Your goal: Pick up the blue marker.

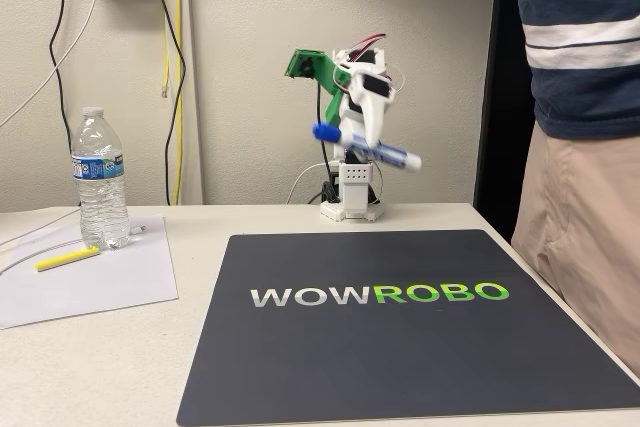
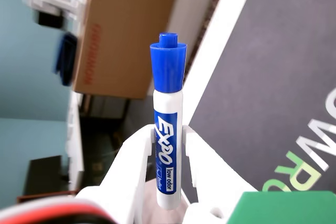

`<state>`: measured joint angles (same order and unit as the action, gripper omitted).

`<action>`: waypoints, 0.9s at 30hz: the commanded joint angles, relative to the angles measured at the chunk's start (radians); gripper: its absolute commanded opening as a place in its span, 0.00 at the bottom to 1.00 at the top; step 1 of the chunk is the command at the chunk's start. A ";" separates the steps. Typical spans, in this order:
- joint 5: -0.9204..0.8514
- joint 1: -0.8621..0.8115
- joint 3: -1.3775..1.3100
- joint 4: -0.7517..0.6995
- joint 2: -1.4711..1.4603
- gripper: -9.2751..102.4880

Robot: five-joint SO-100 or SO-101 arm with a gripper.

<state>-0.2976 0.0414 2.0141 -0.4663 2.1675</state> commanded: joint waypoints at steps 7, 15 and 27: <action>0.164 0.023 0.373 0.287 0.327 0.08; 0.285 0.011 0.402 0.305 0.376 0.08; 0.380 -0.005 0.402 0.339 0.400 0.08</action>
<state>0.0767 0.0399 2.4252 -0.1473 2.5387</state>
